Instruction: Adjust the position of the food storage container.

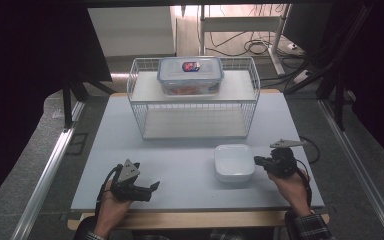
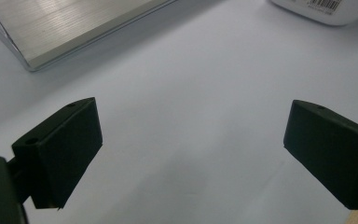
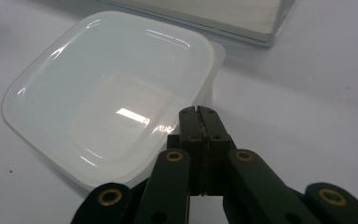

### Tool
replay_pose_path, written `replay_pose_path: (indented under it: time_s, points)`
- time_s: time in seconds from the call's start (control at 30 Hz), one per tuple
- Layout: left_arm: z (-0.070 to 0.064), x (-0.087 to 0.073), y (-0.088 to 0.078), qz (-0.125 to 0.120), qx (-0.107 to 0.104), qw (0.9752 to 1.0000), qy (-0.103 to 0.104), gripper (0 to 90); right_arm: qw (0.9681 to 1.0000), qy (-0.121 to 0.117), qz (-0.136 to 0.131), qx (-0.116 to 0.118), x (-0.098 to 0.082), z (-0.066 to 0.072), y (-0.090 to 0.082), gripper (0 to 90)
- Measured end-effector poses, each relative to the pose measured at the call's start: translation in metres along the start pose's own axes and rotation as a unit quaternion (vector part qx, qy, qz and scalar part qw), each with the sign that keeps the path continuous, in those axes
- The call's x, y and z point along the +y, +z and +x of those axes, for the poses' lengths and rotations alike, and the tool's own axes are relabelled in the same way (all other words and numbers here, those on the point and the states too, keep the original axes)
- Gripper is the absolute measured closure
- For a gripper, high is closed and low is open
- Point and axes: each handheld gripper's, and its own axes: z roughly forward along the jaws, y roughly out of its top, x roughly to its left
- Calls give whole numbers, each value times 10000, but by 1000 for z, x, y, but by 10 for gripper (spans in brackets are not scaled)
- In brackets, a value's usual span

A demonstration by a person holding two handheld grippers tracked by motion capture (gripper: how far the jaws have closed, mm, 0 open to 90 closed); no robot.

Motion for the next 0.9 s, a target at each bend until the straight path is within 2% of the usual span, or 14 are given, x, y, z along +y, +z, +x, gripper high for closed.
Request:
replay_pose_path:
  time_s: [0.33,0.8,0.9]
  points:
    - [0,0,0,11,-3,10000,34,41,9990,-86,67,428,9,21,18,893]
    - [-1,1,1,23,-63,10000,50,44,9952,-498,195,818,27,63,49,883]
    - [-1,1,2,43,-78,9999,69,44,9947,-591,205,818,30,70,53,882]
